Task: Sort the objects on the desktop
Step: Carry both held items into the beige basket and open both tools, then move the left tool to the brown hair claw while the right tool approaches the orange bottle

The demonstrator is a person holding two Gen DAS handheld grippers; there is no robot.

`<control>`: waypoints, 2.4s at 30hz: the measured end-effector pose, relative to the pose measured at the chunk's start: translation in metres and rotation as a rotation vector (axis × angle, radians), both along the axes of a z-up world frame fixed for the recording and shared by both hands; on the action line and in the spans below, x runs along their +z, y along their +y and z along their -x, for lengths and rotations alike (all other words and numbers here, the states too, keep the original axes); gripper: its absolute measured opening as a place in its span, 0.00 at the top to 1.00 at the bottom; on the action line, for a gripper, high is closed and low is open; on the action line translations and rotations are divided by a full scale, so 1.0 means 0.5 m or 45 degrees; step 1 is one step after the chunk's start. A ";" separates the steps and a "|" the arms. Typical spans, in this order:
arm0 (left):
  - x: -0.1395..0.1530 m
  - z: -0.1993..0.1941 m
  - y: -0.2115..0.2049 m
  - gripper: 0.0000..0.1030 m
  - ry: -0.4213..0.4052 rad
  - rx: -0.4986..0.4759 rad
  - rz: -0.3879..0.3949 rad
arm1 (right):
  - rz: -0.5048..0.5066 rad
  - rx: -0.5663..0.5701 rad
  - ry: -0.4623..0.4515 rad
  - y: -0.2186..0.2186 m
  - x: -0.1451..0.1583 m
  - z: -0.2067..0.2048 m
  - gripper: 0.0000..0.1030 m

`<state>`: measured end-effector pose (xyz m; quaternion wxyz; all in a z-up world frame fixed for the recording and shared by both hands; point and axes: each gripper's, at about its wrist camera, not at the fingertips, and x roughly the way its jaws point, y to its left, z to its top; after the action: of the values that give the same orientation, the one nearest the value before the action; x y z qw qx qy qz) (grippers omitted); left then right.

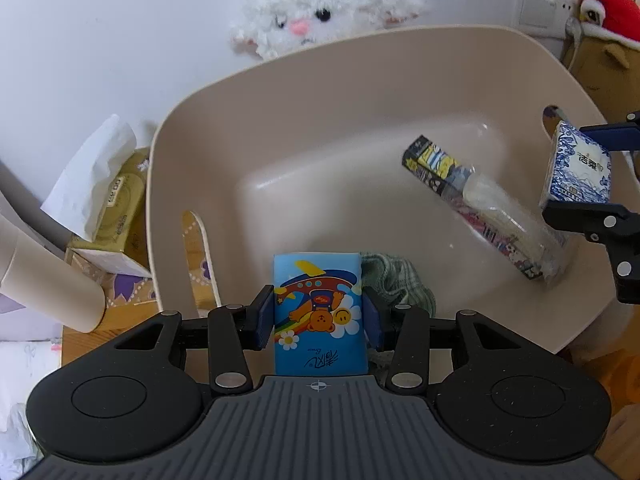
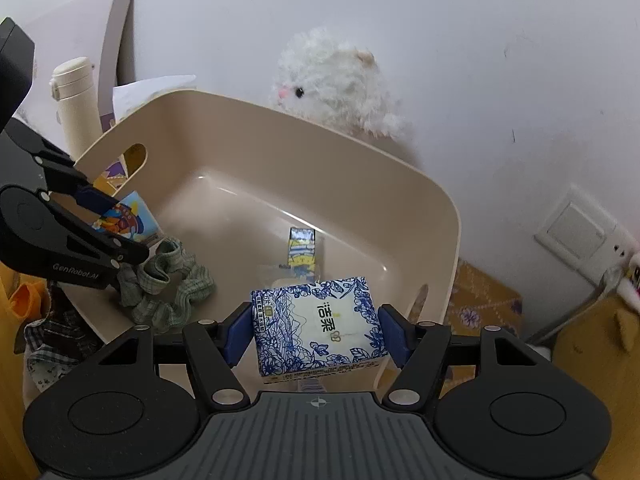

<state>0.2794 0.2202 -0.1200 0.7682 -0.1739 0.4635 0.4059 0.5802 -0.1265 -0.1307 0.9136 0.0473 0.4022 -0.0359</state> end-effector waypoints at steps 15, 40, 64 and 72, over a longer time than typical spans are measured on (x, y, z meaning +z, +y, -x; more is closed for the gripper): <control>0.002 -0.012 -0.008 0.25 0.023 0.025 0.081 | -0.047 -0.114 0.023 0.008 -0.003 0.014 0.21; 0.111 0.071 -0.098 0.22 -0.052 -0.003 -0.084 | -0.115 -0.254 -0.176 0.030 0.066 0.185 0.00; -0.006 0.175 -0.220 0.22 0.065 0.017 0.100 | -0.220 -0.302 -0.022 0.123 -0.050 0.265 0.00; -0.061 0.183 -0.237 0.22 0.139 -0.034 0.115 | -0.270 -0.421 0.007 0.122 -0.087 0.262 0.00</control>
<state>0.1879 0.1017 -0.1505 0.7385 -0.1799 0.5247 0.3832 0.4491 -0.0654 -0.1740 0.8840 0.2085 0.3931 -0.1430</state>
